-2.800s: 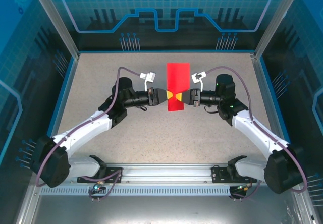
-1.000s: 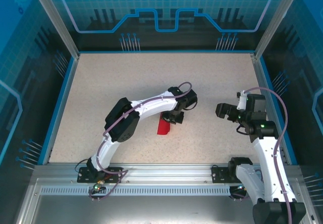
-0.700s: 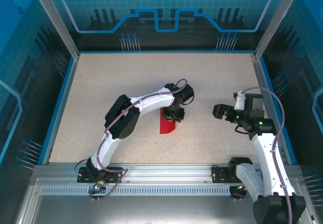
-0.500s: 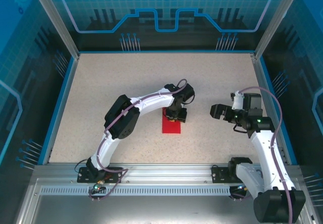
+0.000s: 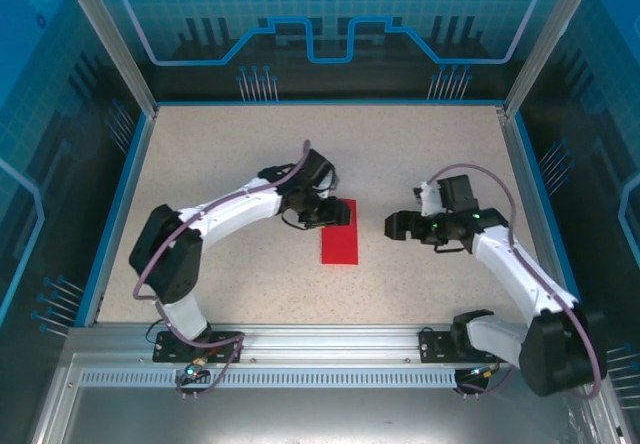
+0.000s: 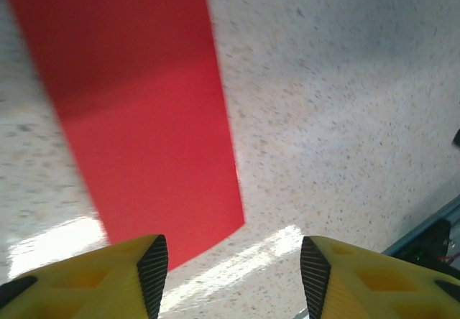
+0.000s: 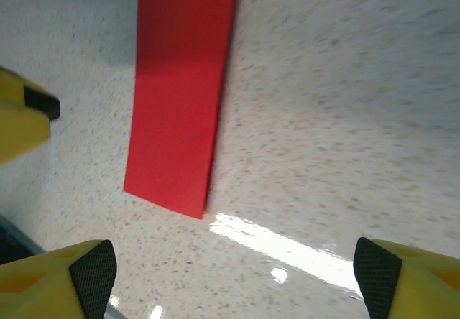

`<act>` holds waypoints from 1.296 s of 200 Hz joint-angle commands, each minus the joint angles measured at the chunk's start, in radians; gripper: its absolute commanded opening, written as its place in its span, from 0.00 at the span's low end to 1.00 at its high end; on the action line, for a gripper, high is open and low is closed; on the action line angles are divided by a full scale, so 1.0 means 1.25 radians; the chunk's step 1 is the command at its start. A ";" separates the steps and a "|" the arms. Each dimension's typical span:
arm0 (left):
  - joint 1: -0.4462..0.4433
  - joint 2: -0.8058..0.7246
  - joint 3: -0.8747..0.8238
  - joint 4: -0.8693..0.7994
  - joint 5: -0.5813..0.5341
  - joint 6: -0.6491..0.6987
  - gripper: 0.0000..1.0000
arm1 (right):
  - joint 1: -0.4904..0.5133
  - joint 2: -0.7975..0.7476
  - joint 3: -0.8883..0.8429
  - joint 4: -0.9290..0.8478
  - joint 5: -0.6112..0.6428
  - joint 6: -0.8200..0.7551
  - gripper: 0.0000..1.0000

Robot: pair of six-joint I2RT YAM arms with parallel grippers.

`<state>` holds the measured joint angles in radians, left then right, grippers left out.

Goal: Fold a paper plane with a square sheet of paper (fold left side to right side)
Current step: Third fold the triangle at the center of the table.

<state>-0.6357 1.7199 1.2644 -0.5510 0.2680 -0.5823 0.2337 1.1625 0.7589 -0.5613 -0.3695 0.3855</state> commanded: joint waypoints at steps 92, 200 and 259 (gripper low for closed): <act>0.069 0.087 -0.169 0.242 0.156 -0.086 0.54 | 0.184 0.058 0.032 0.101 0.106 0.022 0.89; 0.081 0.067 -0.184 0.194 0.102 -0.070 0.57 | 0.193 -0.027 -0.025 0.127 0.131 -0.019 0.91; 0.084 0.092 -0.196 0.236 0.136 -0.085 0.55 | 0.237 -0.028 -0.031 0.147 0.169 -0.032 0.91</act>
<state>-0.5365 1.8336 1.0286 -0.2646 0.4183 -0.6823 0.4961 1.1423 0.7319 -0.4084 -0.1898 0.3691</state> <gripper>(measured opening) 0.563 0.910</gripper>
